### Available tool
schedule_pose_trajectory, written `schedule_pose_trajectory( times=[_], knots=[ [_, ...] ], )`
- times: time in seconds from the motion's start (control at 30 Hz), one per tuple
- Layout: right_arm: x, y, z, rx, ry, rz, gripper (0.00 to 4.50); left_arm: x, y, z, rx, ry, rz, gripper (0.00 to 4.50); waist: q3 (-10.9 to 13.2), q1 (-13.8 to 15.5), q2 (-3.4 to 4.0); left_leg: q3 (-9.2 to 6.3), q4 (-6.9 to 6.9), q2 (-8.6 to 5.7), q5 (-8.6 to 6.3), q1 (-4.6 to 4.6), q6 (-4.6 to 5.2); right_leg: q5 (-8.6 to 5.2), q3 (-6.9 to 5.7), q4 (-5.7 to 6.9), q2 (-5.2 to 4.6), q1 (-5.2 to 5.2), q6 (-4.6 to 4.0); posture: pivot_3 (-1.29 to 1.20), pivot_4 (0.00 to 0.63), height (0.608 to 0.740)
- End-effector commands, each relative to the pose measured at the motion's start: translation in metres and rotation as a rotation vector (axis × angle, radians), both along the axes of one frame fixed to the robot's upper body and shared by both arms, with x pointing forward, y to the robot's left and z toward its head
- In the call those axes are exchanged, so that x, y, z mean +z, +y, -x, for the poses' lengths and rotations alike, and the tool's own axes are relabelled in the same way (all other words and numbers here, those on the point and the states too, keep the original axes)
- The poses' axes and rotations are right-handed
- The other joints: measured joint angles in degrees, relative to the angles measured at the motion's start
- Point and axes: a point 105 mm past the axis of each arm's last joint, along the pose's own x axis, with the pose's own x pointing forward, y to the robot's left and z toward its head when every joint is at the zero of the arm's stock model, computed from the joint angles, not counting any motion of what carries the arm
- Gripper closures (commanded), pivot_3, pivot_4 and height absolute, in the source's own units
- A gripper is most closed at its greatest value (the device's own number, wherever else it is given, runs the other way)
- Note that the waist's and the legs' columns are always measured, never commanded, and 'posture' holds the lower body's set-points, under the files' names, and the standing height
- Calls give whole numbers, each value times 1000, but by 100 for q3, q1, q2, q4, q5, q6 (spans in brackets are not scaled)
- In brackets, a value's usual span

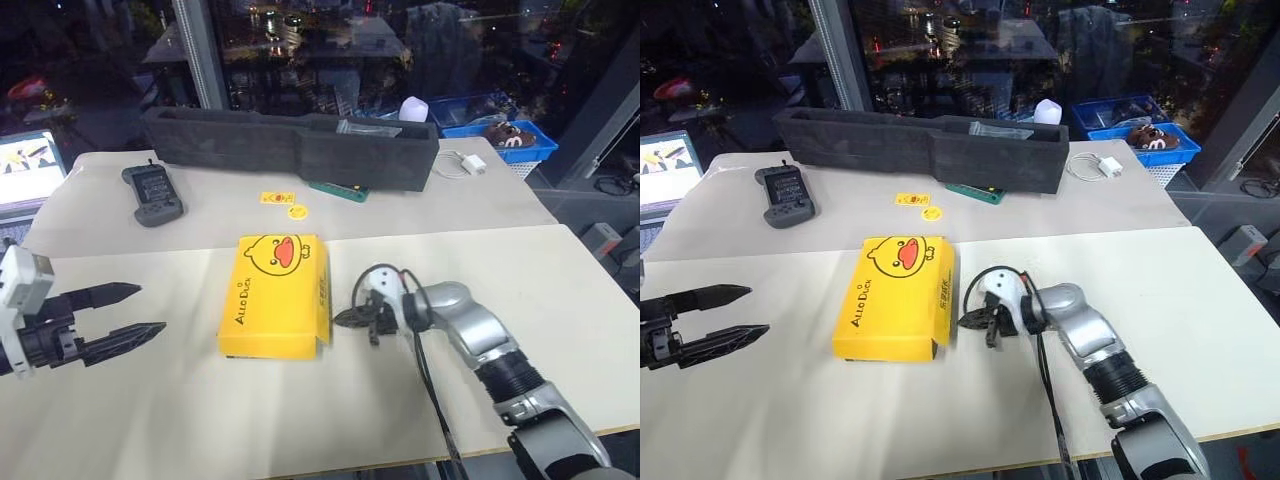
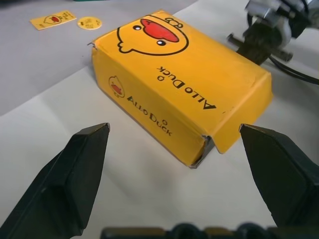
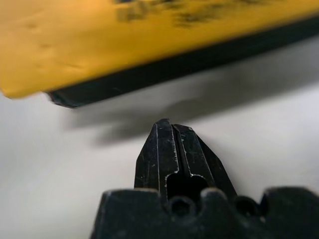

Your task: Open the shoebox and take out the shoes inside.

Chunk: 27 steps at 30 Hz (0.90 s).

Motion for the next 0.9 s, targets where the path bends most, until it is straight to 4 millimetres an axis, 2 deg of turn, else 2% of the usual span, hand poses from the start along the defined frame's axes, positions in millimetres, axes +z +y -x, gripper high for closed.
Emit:
schedule_pose_trajectory(
  times=[0.03, 0.07, 0.17, 0.33, 0.47, 0.63, 0.73, 0.9],
  knots=[
    [46, 14, -2, 24, -91, -113, 4474, 6, -6, 0, -24, -28, -1, 0, 0, 0, 0, 0, 0, 2, 3, 0, -4, 2, 1, 0, 2, 0, -1, 0, 150, 728],
    [64, 18, -3, 28, -112, -153, 4474, 6, -6, 0, -26, -29, 0, 0, 0, 1, 0, 0, 0, 4, 4, 0, -8, 4, 1, 0, 5, -1, -4, 0, 150, 728],
    [101, 24, 3, 60, -147, -235, 4474, 6, -6, 0, -26, -29, 0, 0, 1, 1, 2, -1, 0, 12, 8, -2, -13, 8, 4, 0, 13, -7, -16, 0, 150, 728],
    [130, 35, 15, 126, -177, -286, 4474, 7, -7, -1, -30, -35, 0, 0, 1, 15, 1, 5, 0, 60, 4, 1, -21, 11, -1, -1, 60, -10, -37, 0, 150, 728],
    [151, 73, 21, 217, -220, -343, 4474, 24, -10, 4, -47, -76, 16, 0, 2, -43, 3, 23, -2, 78, 4, -4, -27, 23, -1, 8, 80, -29, -70, 0, 150, 728],
    [151, 117, 16, 274, -230, -345, 4474, 53, -8, 8, -26, -150, 24, 0, 1, -164, 2, 24, -3, 96, 6, 7, -28, 36, -2, 21, 102, -32, -78, 0, 150, 728],
    [146, 152, 7, 292, -204, -349, 4474, 69, -7, 16, -23, -182, 18, 0, 3, -205, 5, 27, -3, 94, 9, 11, -34, 36, 0, 32, 103, -35, -79, 0, 150, 728],
    [115, 194, -9, 243, -190, -273, 4474, 93, -3, 23, -3, -238, -23, 0, 15, -269, 22, 24, -16, 93, 19, 18, -65, 31, -1, 49, 106, -43, -87, 0, 150, 728]
  ],
)
